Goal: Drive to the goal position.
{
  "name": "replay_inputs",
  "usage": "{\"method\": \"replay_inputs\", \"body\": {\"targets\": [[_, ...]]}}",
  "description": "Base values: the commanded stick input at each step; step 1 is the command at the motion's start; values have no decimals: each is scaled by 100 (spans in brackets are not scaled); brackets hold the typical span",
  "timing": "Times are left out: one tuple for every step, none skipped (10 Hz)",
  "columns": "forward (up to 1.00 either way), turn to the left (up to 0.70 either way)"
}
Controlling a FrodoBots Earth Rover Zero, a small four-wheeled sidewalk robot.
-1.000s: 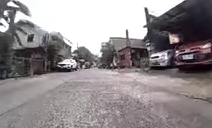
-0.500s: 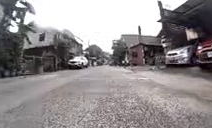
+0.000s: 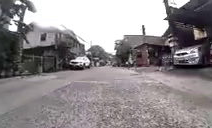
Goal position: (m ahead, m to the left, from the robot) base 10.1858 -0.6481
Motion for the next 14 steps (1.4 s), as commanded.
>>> {"method": "replay_inputs", "body": {"targets": [[100, 0], [100, 0], [100, 0], [100, 0], [100, 0], [100, 0], [100, 0], [100, 0], [100, 0], [100, 0], [100, 0], [100, 0], [100, 0], [100, 0]]}}
